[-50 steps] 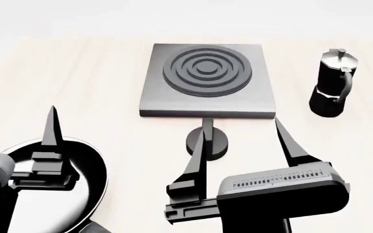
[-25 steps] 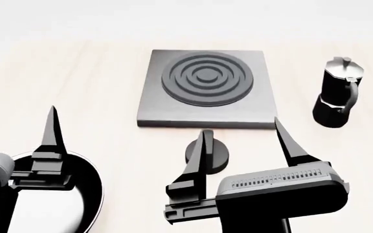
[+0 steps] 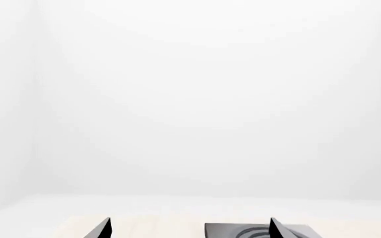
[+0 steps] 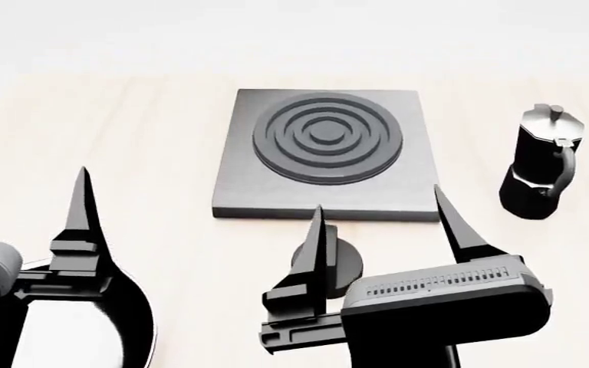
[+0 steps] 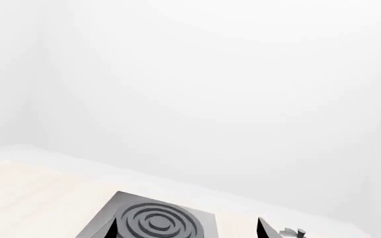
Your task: Turn on the stove.
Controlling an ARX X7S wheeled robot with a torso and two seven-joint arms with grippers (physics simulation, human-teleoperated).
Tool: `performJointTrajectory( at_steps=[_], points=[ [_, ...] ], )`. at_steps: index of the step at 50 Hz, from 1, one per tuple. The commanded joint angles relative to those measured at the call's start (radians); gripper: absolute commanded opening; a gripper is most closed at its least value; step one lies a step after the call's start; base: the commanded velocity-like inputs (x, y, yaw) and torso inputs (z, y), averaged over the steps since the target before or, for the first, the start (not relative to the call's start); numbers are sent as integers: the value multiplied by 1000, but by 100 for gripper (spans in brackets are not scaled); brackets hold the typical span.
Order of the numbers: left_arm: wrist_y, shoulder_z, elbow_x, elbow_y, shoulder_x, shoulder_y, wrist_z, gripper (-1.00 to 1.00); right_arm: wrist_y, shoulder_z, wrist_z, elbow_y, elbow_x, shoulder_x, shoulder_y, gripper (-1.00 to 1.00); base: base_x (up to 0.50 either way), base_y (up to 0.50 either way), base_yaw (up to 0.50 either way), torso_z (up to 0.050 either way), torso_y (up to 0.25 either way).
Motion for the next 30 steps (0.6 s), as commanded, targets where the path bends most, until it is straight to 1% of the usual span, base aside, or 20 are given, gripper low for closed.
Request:
performJointTrajectory(
  at_steps=[1,30],
  points=[
    [5,4,-3,-2,-4,0,-4,100,0,-1,4,1,5,2,0,100,109,0,0,0,0],
    [13,14,-10,-7,-14,-1,-15,100,-9,-5,15,9,14,7,1,100,113,0,0,0,0]
  ],
)
